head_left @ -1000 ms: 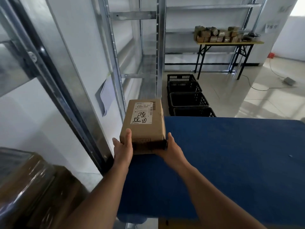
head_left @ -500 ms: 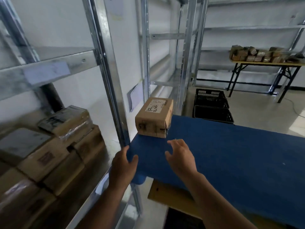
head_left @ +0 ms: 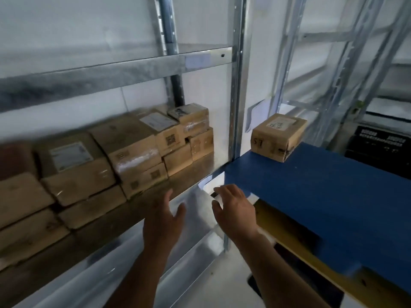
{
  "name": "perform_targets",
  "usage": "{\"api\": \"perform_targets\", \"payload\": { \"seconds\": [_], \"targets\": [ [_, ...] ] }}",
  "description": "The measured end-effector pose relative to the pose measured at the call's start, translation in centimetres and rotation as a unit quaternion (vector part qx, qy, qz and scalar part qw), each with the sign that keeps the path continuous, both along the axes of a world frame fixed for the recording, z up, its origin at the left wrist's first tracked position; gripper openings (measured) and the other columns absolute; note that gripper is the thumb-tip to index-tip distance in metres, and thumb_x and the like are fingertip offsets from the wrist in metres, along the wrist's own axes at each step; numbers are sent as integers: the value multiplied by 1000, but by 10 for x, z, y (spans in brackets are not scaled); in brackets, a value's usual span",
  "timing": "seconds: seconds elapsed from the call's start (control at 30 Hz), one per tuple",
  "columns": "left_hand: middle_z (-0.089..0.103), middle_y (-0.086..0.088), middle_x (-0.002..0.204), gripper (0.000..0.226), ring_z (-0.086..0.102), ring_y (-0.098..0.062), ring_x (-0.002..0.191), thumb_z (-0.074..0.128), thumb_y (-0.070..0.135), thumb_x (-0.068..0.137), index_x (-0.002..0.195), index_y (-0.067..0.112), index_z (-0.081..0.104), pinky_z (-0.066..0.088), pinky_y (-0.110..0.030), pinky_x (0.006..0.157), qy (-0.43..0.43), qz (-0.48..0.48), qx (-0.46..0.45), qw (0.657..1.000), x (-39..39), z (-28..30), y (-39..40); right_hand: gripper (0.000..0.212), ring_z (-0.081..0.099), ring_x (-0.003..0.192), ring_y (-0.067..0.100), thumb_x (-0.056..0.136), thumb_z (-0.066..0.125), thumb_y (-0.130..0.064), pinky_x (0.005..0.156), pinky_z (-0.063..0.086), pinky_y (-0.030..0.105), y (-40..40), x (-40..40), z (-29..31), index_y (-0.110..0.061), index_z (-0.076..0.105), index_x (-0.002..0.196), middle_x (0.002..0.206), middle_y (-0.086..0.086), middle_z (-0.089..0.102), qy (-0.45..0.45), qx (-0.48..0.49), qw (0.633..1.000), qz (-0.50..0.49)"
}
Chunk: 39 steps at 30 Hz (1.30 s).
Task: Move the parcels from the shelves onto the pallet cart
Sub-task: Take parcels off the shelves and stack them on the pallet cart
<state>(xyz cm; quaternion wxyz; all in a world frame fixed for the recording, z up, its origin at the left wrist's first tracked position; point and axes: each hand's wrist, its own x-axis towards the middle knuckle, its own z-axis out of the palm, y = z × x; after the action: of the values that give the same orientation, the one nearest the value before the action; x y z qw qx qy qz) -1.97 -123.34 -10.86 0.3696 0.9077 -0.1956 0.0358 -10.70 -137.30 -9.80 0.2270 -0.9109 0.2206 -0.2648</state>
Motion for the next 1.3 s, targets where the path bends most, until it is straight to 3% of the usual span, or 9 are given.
{"api": "perform_targets", "payload": {
  "seconds": [0.17, 0.27, 0.33, 0.53, 0.73, 0.83, 0.93, 1.17, 1.3],
  "targets": [
    [51, -7, 133, 53, 49, -23, 121, 56, 40, 89, 137, 20, 42, 39, -33, 94, -42, 74, -16, 996, -7, 11, 67, 28, 65, 100, 21, 86, 68, -25, 81, 46, 24, 63, 15, 11, -14, 67, 112, 113, 5, 68, -44, -47, 995, 74],
    [51, -8, 133, 51, 48, -22, 121, 55, 36, 90, 136, 15, 43, 38, -32, 97, -56, 101, -24, 993, -10, 19, 111, 21, 64, 93, 20, 87, 65, -25, 78, 52, 27, 103, 22, 18, -14, 66, 105, 107, 5, 67, -43, -57, 990, 118],
    [52, -9, 132, 51, 49, -22, 119, 54, 36, 91, 136, 15, 43, 41, -35, 99, -58, 121, -26, 991, -14, 24, 145, 19, 64, 88, 21, 84, 68, -22, 70, 54, 31, 133, 27, 21, -13, 66, 101, 102, 7, 67, -52, -59, 986, 145],
    [54, -6, 130, 47, 51, -21, 117, 53, 37, 90, 132, 18, 46, 46, -44, 95, -52, 211, -39, 975, -39, 30, 281, 17, 65, 79, 21, 80, 71, -12, 62, 47, 25, 262, 33, 32, -12, 67, 96, 94, 8, 67, -68, -66, 966, 240],
    [58, -4, 126, 42, 57, -20, 109, 61, 31, 87, 126, 19, 51, 49, -40, 90, -85, 300, -19, 950, -85, 31, 420, 20, 62, 89, 17, 85, 66, -19, 67, 36, 19, 406, 19, 33, -15, 65, 104, 102, 5, 65, -54, -84, 943, 317],
    [58, -6, 125, 44, 58, -23, 105, 62, 32, 86, 126, 17, 50, 50, -44, 88, -79, 341, -14, 936, -108, 28, 484, 20, 63, 90, 17, 84, 66, -17, 72, 38, 19, 471, 8, 34, -14, 65, 104, 102, 5, 67, -49, -85, 932, 350],
    [54, -8, 132, 50, 53, -25, 115, 60, 36, 87, 131, 15, 47, 47, -44, 94, -74, 383, -4, 921, -129, 22, 544, 24, 63, 94, 16, 86, 66, -22, 76, 39, 18, 528, -1, 32, -14, 65, 108, 104, 5, 67, -42, -93, 914, 391],
    [45, -9, 142, 57, 43, -29, 129, 56, 43, 88, 136, 16, 44, 37, -48, 104, -61, 471, 3, 880, -169, 9, 651, 33, 59, 104, 18, 90, 57, -36, 83, 50, 30, 640, -13, 27, -15, 64, 115, 111, 4, 63, -45, -125, 867, 480],
    [48, -10, 139, 58, 46, -29, 127, 57, 44, 86, 134, 14, 47, 40, -52, 102, -49, 516, -10, 855, -181, 2, 697, 33, 61, 97, 15, 91, 57, -39, 78, 49, 26, 697, -11, 22, -18, 64, 114, 107, 1, 65, -48, -125, 849, 511]
  ]
}}
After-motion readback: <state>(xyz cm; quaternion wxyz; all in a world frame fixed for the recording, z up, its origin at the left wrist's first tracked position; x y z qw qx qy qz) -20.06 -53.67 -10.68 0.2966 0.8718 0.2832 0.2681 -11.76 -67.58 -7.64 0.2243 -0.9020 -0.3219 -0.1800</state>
